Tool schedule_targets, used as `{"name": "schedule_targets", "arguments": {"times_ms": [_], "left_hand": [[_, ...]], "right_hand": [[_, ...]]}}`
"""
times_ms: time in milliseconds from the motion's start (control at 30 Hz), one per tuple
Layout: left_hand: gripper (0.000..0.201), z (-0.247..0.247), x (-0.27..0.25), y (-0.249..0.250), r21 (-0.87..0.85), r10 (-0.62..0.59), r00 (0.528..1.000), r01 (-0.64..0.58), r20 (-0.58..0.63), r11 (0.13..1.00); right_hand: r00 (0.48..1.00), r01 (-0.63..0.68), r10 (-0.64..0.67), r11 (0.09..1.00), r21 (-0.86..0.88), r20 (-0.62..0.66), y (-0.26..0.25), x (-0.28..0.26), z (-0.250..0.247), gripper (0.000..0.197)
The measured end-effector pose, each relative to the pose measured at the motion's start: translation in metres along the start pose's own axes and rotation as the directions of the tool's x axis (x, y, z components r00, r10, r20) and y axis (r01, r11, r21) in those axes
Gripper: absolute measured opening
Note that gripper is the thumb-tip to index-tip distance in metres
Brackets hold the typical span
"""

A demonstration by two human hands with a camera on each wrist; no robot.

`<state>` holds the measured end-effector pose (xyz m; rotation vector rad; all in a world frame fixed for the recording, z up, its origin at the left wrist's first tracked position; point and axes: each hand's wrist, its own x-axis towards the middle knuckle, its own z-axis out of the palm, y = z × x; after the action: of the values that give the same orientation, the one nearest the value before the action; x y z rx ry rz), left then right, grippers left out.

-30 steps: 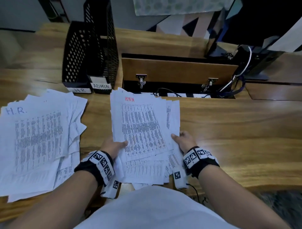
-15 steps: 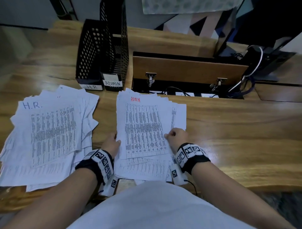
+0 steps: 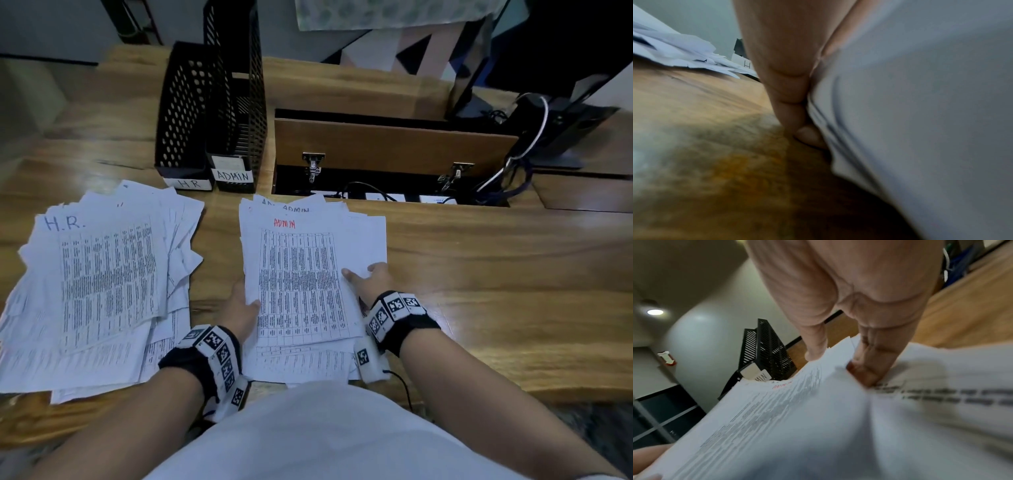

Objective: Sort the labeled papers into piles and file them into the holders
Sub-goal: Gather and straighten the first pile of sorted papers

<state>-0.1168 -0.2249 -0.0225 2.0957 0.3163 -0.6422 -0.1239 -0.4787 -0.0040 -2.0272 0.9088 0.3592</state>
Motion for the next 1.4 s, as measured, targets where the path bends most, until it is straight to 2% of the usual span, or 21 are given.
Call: {"name": "schedule_targets", "arguments": {"times_ms": [100,200,300,367,433,500,533,567,667,733,800,867,900,967,1000,1033,1067,1167,1200,1300,1400], "left_hand": [[0.058,-0.001,0.0,0.002,-0.017,0.005,0.998,-0.004,0.058,1.0],[0.058,-0.006,0.001,0.004,-0.075,-0.036,0.994,0.044,0.106,0.996],[0.06,-0.011,0.006,0.011,-0.139,-0.053,0.992,0.069,0.119,0.988],[0.055,-0.013,0.012,0.018,-0.135,-0.042,0.998,0.049,0.051,0.99],[0.048,-0.014,0.015,0.029,-0.142,-0.022,1.0,0.021,-0.003,0.99],[0.046,-0.01,0.015,0.04,-0.161,-0.008,1.0,0.009,0.006,0.987],[0.046,-0.006,0.014,0.044,-0.175,-0.005,1.0,0.009,0.022,0.984],[0.048,-0.002,0.013,0.047,-0.196,-0.012,0.999,0.022,0.051,0.98],[0.066,0.012,0.007,0.051,-0.216,-0.079,0.986,0.11,0.147,0.97],[0.059,0.02,0.0,0.056,-0.191,-0.093,0.983,0.123,0.157,0.974],[0.046,0.018,-0.016,0.071,-0.203,-0.084,0.983,0.116,0.161,0.972],[0.032,0.014,-0.012,0.067,-0.264,-0.034,0.992,0.067,0.125,0.962],[0.039,0.01,-0.014,0.069,-0.304,0.002,0.993,0.035,0.121,0.952],[0.05,0.0,-0.019,0.077,-0.416,0.102,0.989,-0.048,0.109,0.908],[0.043,-0.003,-0.022,0.082,-0.481,0.164,0.981,-0.096,0.102,0.871],[0.035,-0.007,-0.026,0.089,-0.52,0.224,0.971,-0.152,0.079,0.841],[0.036,-0.012,-0.03,0.098,-0.538,0.29,0.956,-0.221,0.047,0.814],[0.051,-0.025,-0.04,0.124,-0.579,0.467,0.884,-0.392,-0.021,0.715],[0.051,-0.028,-0.041,0.13,-0.569,0.495,0.867,-0.434,-0.053,0.699],[0.062,-0.032,-0.046,0.136,-0.566,0.508,0.843,-0.51,-0.178,0.648],[0.06,-0.033,-0.048,0.128,-0.636,0.464,0.864,-0.471,-0.195,0.611]], "right_hand": [[0.997,0.028,-0.025,0.998,-0.051,0.072,-0.004,0.009,0.004,0.061],[0.996,0.083,-0.082,0.995,-0.055,0.02,-0.003,0.016,0.005,0.041],[0.995,0.016,-0.017,1.0,-0.017,-0.093,0.003,0.026,-0.003,0.022],[0.978,-0.064,0.04,0.991,-0.116,-0.203,0.007,0.031,-0.01,0.037],[0.972,-0.098,0.053,0.977,-0.19,-0.228,0.006,0.031,-0.013,0.072],[0.986,-0.066,0.069,0.998,0.021,-0.155,0.003,0.032,-0.012,0.092],[0.993,-0.051,0.065,0.99,0.134,-0.103,0.003,0.034,-0.01,0.091],[0.997,-0.042,0.052,0.983,0.181,-0.049,0.001,0.034,-0.008,0.084],[0.998,0.002,-0.014,0.984,0.176,0.065,0.0,0.032,-0.004,0.053],[0.995,-0.007,-0.015,0.978,0.211,0.1,0.001,0.032,-0.01,0.05],[0.989,-0.052,0.011,0.959,0.278,0.147,0.005,0.035,-0.021,0.058],[0.977,-0.064,-0.011,0.938,0.342,0.212,0.011,0.035,-0.035,0.075],[0.969,-0.054,-0.038,0.93,0.363,0.244,0.012,0.033,-0.041,0.082],[0.948,-0.064,-0.088,0.888,0.455,0.305,0.01,0.028,-0.053,0.079],[0.941,-0.062,-0.128,0.846,0.529,0.314,0.003,0.019,-0.06,0.072],[0.942,-0.044,-0.166,0.8,0.598,0.29,-0.002,0.013,-0.066,0.065],[0.945,0.003,-0.217,0.752,0.659,0.244,-0.011,0.006,-0.072,0.058],[0.94,0.199,-0.336,0.681,0.705,0.059,-0.04,-0.02,-0.087,0.037],[0.933,0.249,-0.36,0.669,0.7,0.013,-0.046,-0.025,-0.088,0.038],[0.928,0.323,-0.362,0.678,0.661,-0.082,-0.053,-0.033,-0.085,0.073],[0.912,0.378,-0.372,0.604,0.702,-0.171,-0.047,-0.033,-0.086,0.06]]}}
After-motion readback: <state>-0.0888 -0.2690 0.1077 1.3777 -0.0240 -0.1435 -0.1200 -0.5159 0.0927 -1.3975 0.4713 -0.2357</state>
